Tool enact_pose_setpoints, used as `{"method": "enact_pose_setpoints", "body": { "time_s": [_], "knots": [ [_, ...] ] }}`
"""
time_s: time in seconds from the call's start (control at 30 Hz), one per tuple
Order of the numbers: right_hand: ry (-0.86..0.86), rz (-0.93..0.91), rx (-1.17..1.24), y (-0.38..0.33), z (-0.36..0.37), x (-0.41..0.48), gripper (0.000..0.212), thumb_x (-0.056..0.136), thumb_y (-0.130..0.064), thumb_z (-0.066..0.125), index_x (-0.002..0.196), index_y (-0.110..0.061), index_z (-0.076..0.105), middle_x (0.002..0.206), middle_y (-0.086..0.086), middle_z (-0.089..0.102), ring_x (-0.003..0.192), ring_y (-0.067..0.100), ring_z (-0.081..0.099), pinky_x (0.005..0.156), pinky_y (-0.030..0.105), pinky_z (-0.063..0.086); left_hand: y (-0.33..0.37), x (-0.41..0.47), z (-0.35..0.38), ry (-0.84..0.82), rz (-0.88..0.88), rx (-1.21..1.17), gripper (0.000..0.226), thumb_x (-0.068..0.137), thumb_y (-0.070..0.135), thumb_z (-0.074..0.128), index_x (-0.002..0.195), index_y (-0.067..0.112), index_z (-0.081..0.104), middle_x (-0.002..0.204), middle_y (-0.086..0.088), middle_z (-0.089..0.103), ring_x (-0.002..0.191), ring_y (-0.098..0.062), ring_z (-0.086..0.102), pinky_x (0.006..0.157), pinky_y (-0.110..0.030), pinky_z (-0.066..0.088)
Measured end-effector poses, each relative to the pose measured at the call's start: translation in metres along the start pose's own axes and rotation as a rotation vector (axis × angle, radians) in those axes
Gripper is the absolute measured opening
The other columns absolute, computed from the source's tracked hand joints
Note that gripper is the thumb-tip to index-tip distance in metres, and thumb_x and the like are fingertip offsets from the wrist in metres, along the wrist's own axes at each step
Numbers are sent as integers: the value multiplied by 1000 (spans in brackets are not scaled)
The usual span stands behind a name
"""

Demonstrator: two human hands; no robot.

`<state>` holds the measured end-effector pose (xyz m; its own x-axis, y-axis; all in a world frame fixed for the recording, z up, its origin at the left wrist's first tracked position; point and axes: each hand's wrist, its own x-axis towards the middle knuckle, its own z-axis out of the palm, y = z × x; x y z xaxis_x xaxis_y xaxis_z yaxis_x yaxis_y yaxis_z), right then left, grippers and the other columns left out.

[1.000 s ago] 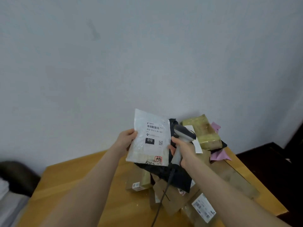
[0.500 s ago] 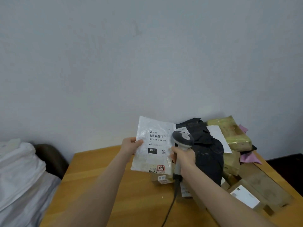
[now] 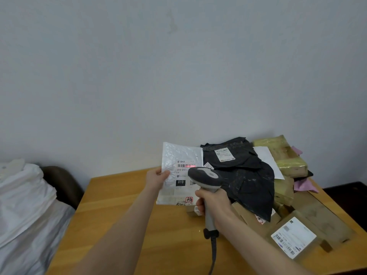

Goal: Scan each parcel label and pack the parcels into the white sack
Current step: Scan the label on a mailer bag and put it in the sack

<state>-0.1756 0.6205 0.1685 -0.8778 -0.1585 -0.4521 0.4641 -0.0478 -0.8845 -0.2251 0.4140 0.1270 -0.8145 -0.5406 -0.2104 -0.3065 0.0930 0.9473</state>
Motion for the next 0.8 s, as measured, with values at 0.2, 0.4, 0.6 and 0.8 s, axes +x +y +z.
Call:
{"method": "enact_pose_setpoints", "body": {
  "time_s": [0.2, 0.4, 0.6, 0.8],
  "knots": [
    [-5, 15, -16, 0, 2, 2, 12, 79, 2, 64, 67, 2, 61, 51, 10, 58, 45, 21, 49, 49, 31, 44, -6, 3, -4, 12, -16, 8, 23, 90, 3, 62, 110, -5, 65, 100, -19, 68, 87, -27, 61, 86, -43, 51],
    [-16, 34, 8, -1, 5, 5, 13, 78, 3, 63, 65, 2, 59, 50, 9, 55, 44, 21, 46, 48, 30, 41, -9, 8, -9, 31, -32, -8, 23, 89, 3, 62, 111, -4, 65, 102, -18, 68, 90, -28, 63, 91, -46, 52],
    [-7, 27, -7, -1, 22, 5, 14, 80, 2, 63, 66, 2, 58, 52, 10, 54, 43, 19, 45, 44, 26, 39, -12, 17, -20, 27, -46, -25, 23, 89, 3, 62, 112, -4, 64, 100, -16, 68, 90, -28, 64, 89, -45, 53],
    [-9, 39, 8, 2, 45, 6, 14, 81, 2, 62, 67, 1, 57, 48, 7, 52, 35, 15, 44, 38, 22, 37, -16, 30, -40, 26, -43, -25, 23, 89, 3, 63, 110, -4, 65, 95, -14, 68, 87, -27, 64, 88, -45, 53]
  ]
}}
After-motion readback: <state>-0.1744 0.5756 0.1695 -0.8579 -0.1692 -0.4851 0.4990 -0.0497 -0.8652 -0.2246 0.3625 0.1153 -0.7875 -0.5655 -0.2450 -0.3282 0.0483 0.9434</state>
